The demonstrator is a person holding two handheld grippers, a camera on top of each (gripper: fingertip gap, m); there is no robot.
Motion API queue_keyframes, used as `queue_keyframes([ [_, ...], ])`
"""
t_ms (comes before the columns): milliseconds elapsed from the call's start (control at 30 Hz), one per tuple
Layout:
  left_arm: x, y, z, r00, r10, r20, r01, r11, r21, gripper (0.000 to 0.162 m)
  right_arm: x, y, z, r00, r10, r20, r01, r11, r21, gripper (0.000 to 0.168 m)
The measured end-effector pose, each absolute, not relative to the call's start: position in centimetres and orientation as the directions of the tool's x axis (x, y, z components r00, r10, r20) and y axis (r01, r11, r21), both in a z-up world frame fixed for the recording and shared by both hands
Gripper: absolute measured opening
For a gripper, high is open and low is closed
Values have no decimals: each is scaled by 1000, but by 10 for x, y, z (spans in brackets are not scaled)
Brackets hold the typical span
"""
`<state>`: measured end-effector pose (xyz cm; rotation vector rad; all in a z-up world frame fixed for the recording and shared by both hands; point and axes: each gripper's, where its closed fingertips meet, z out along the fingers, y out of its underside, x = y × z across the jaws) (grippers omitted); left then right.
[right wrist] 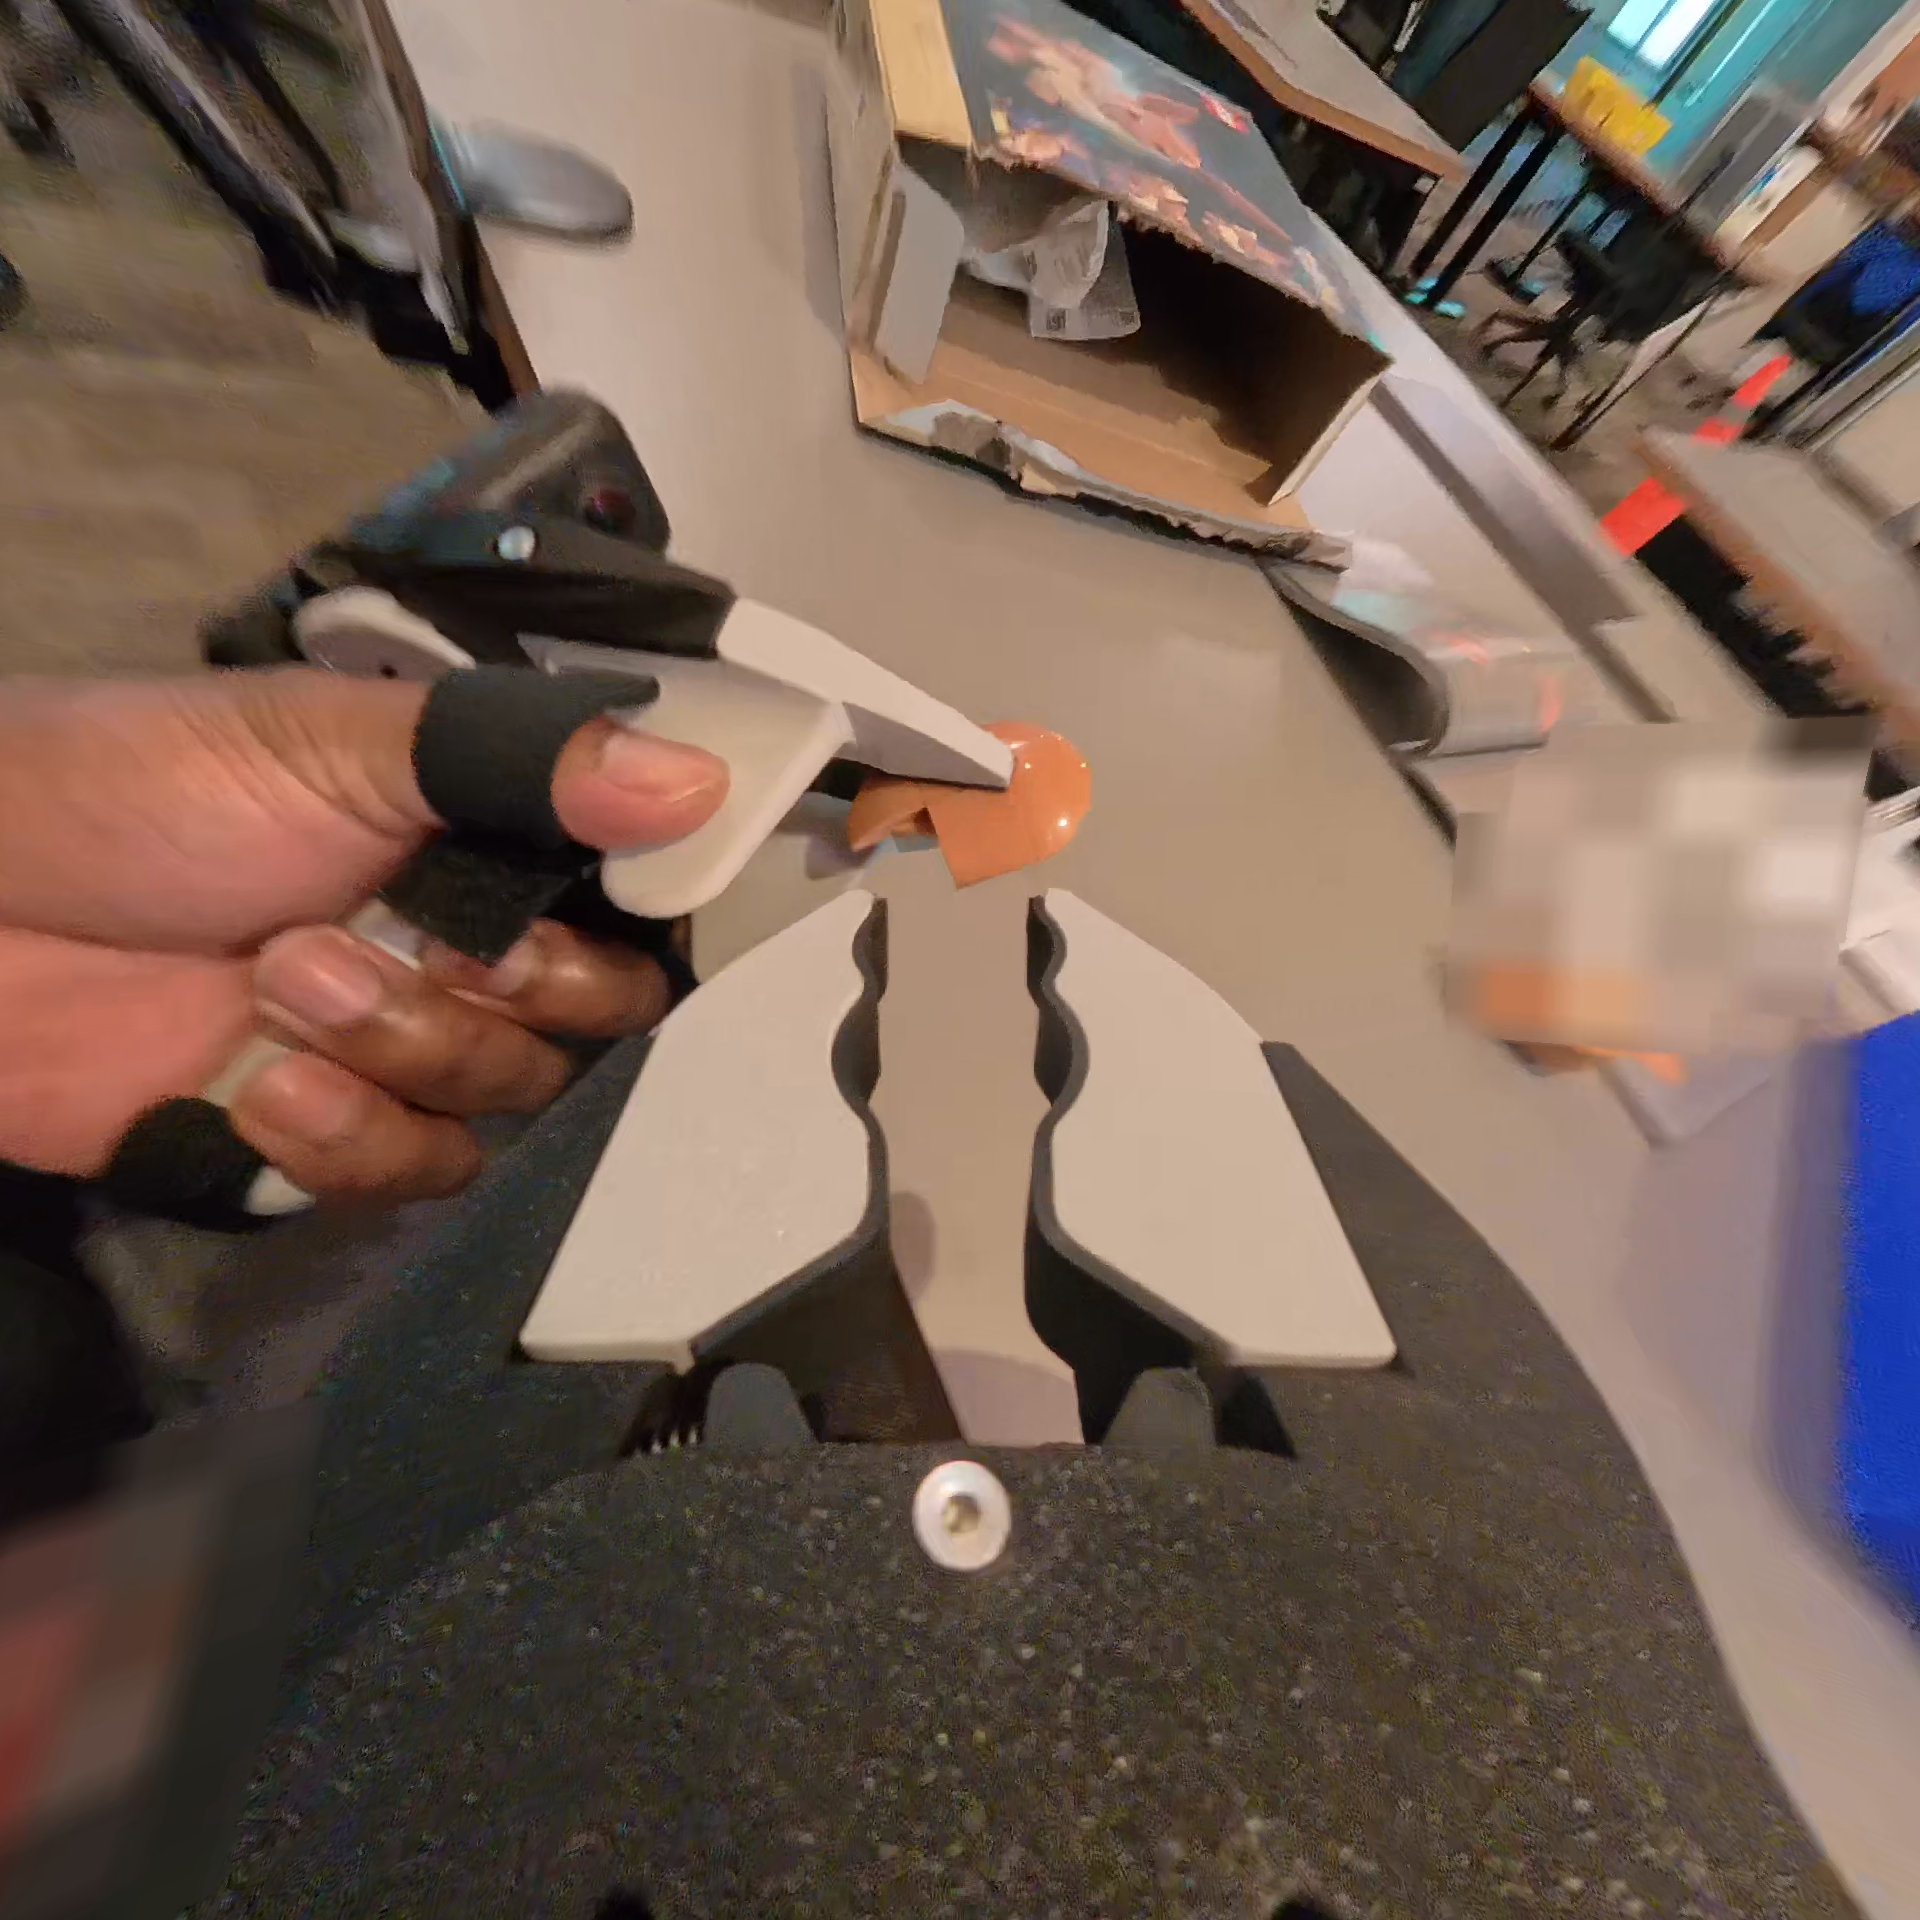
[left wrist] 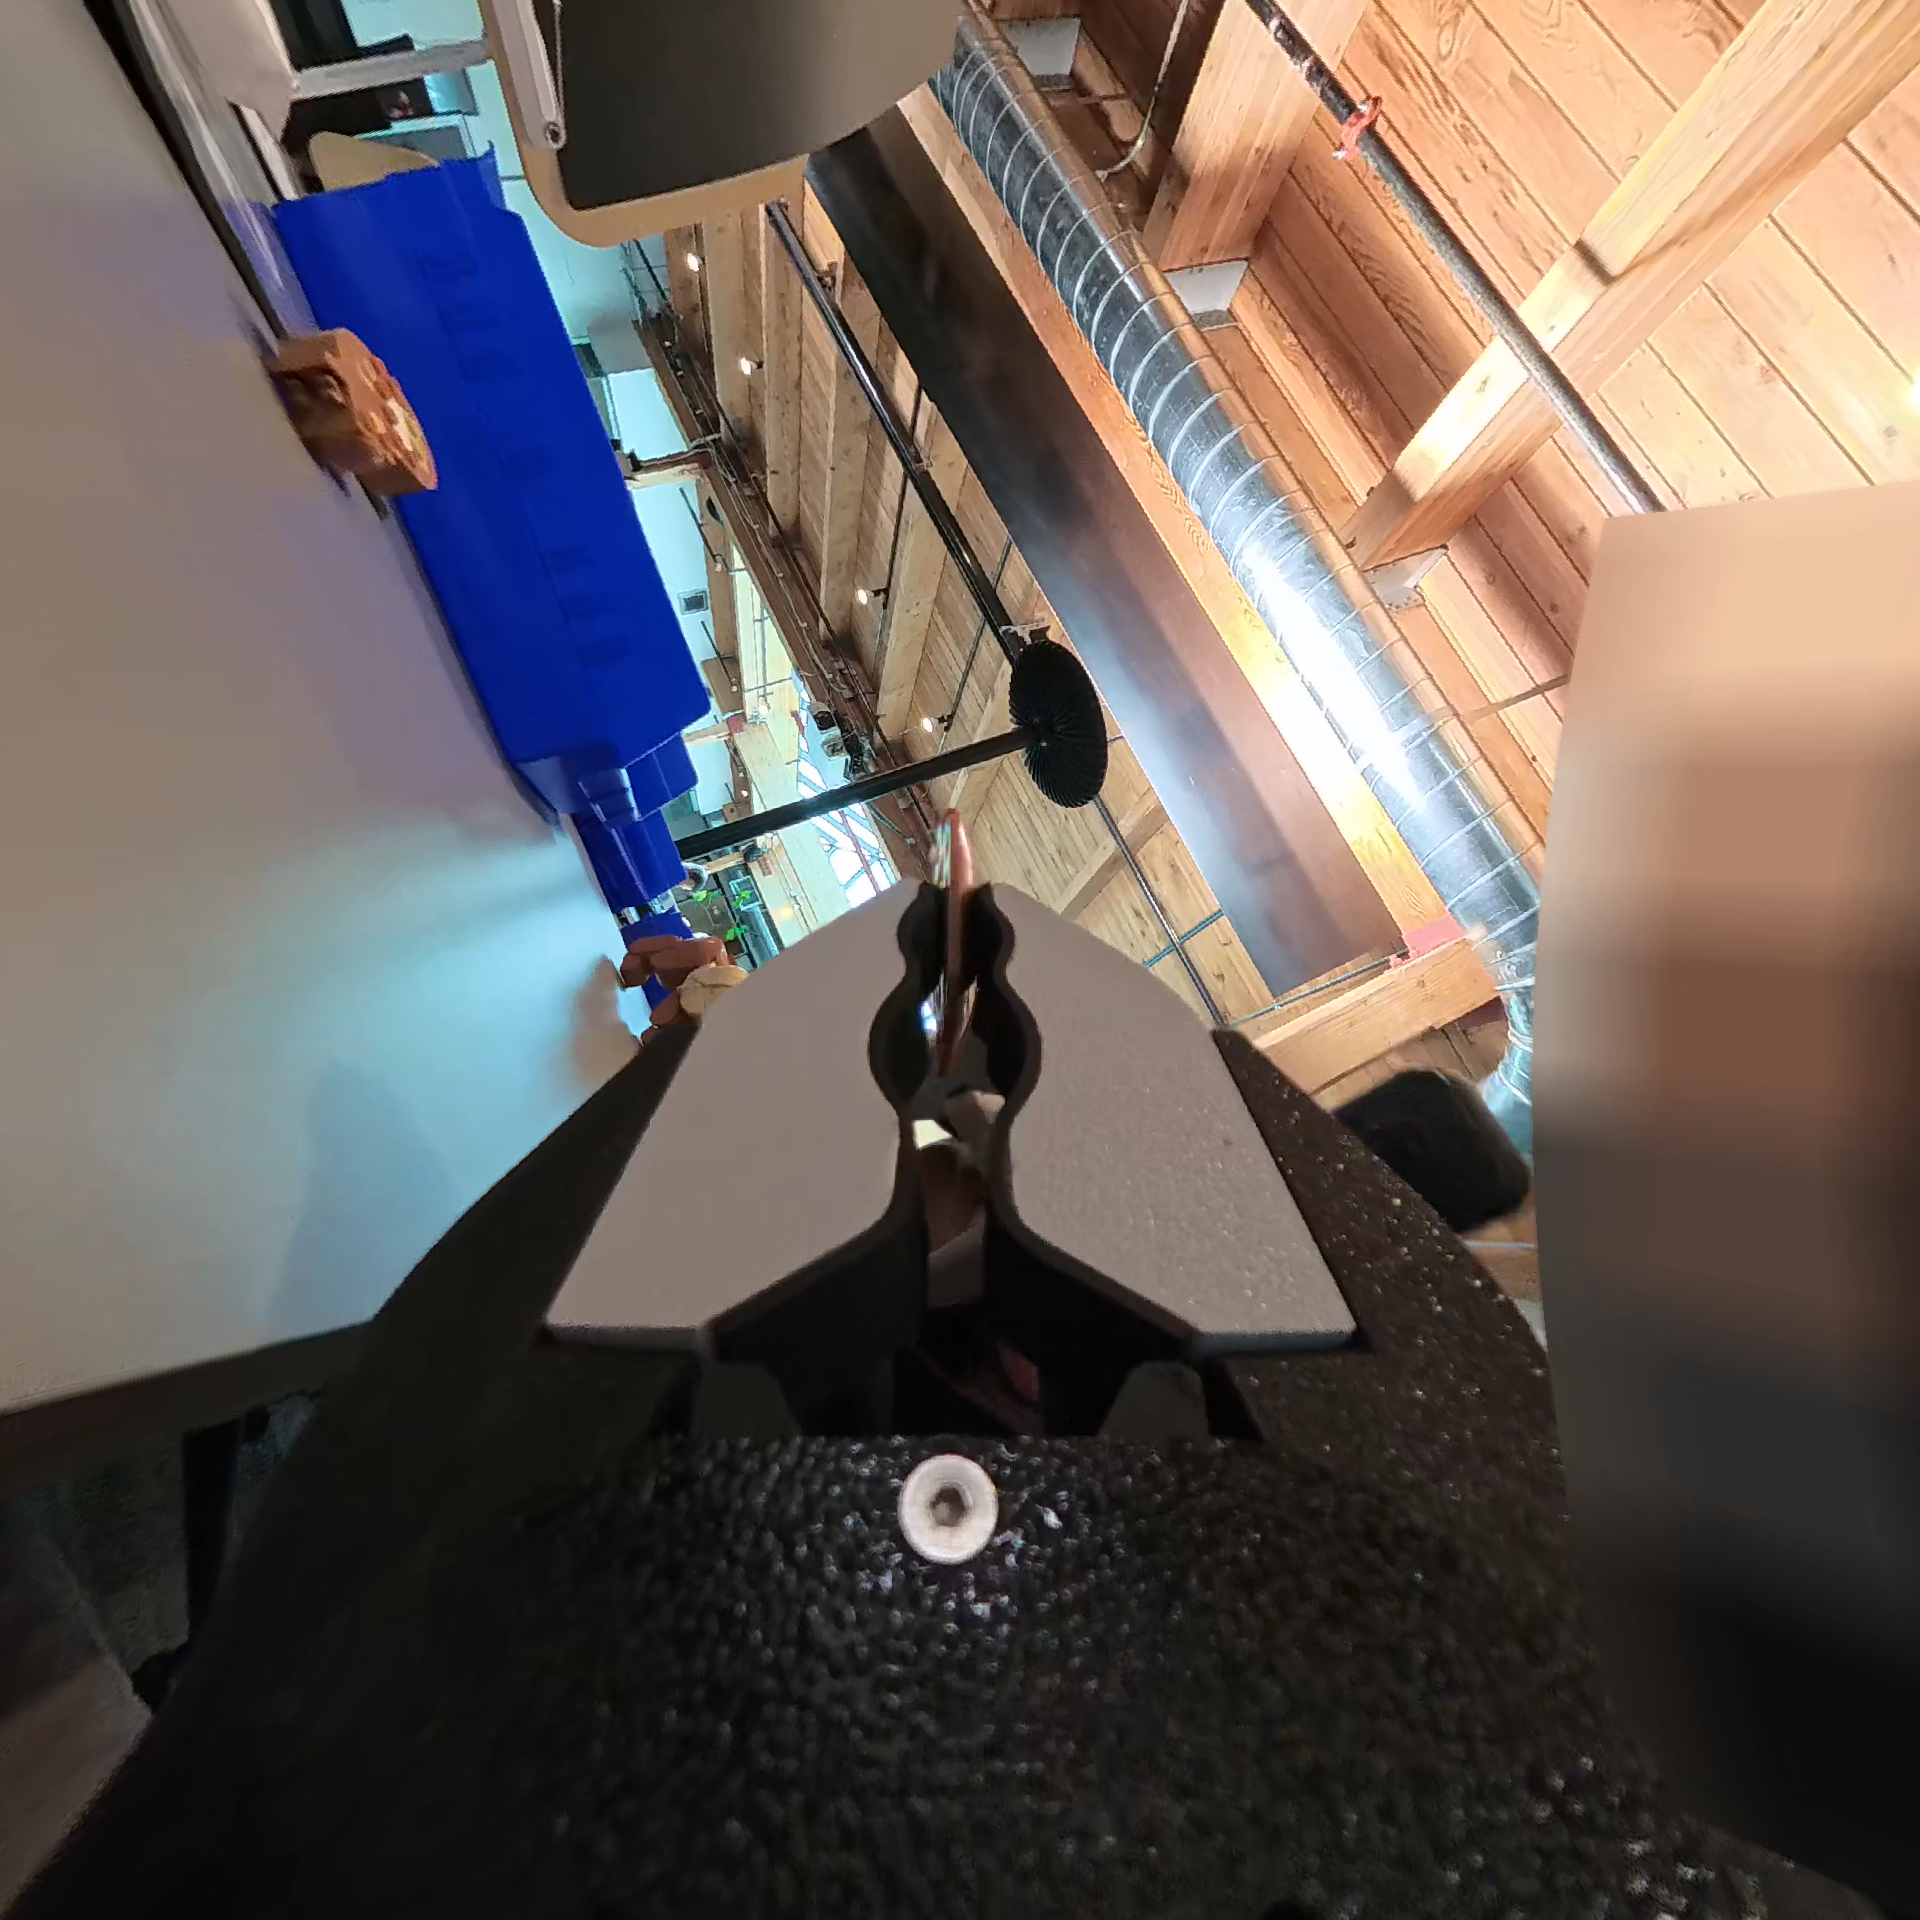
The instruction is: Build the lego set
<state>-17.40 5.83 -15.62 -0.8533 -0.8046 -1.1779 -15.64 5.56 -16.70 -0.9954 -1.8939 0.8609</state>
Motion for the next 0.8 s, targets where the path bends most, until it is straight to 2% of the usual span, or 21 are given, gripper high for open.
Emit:
queue_keyframes([
  [100, -169, 58, -151, 216, -483, 849, 975, 149, -163, 5, -156, 61, -161, -360, 933, -13, 354, 124, -927, 32],
  [200, -163, 57, -148, 231, -522, 821, 973, 138, -186, 5, -155, 57, -153, -403, 849, -342, 391, -179, -903, 32],
  [267, -160, 57, -146, 237, -536, 811, 972, 132, -197, 5, -155, 56, -150, -417, 792, -445, 404, -277, -872, 29],
  [600, -156, 61, -147, 261, -531, 806, 965, 119, -234, 5, -158, 52, -158, -406, 755, -515, 444, -330, -833, 13],
  [800, -154, 61, -145, 282, -532, 798, 958, 113, -264, 5, -157, 52, -157, -420, 727, -543, 450, -353, -820, 11],
])
